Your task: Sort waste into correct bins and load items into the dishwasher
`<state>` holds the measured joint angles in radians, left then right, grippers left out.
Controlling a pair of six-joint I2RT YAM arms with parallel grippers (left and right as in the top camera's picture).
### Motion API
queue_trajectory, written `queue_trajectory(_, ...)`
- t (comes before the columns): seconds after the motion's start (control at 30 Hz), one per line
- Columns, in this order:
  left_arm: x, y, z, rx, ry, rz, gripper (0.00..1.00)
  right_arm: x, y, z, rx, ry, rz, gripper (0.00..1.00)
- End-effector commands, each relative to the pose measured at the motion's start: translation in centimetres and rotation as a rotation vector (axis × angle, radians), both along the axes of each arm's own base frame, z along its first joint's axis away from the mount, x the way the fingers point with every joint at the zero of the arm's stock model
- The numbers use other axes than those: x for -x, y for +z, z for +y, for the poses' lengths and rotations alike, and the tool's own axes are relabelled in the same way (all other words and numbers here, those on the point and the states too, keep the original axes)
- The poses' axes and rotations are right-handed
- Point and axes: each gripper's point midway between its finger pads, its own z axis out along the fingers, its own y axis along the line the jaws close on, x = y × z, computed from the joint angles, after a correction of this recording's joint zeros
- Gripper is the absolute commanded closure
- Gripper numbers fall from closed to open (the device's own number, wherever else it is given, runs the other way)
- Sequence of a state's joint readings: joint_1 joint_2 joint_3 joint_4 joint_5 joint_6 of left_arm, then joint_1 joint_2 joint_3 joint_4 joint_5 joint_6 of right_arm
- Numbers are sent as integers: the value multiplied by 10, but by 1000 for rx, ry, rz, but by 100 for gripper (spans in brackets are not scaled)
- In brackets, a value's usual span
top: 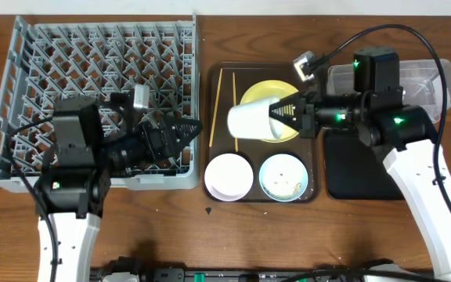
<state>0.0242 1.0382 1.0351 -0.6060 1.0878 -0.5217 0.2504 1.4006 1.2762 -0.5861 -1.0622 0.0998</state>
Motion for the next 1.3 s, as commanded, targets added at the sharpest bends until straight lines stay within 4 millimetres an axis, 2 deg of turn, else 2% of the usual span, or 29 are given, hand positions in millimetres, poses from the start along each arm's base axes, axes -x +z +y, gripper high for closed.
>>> queue_trajectory(0.0,29,40,-23,165,-220,-63,8,32,22,26,-115,200,-41,99)
queue_trajectory(0.1,44,57,-32,225,-332,-110,8,40,27,41,-122,234,-55,99)
queue_trajectory(0.23,49,57,-39,230,-362,-106,10,53,38,65,-149,300,-122,99)
queue_trajectory(0.4,55,57,-45,232,-393,-103,27,32,33,72,-95,153,-95,99)
queue_trajectory(0.5,55,57,-45,231,-393,-104,42,30,34,73,-96,145,-103,99)
queue_trajectory(0.57,55,57,-45,231,-393,-104,45,30,34,73,-96,144,-103,98)
queue_trajectory(0.67,54,57,-45,228,-388,-105,46,29,34,73,-95,143,-104,91)
queue_trajectory(0.8,45,52,-43,192,-341,-117,51,21,33,68,-85,109,-109,64)
queue_trajectory(0.87,42,50,-43,175,-326,-133,53,13,33,59,-82,79,-105,60)
queue_trajectory(0.9,39,48,-42,163,-310,-134,53,4,31,48,-76,43,-94,57)
queue_trajectory(1.0,34,46,-40,143,-280,-138,54,-5,28,29,-60,-13,-61,55)
queue_trajectory(1.07,24,42,-33,119,-226,-141,56,-10,22,15,-43,-55,-16,54)
queue_trajectory(1.17,4,27,-6,68,-67,-83,57,-5,5,6,8,-58,31,51)
queue_trajectory(1.27,-15,1,41,-6,160,25,57,4,-22,-1,111,-79,99,51)
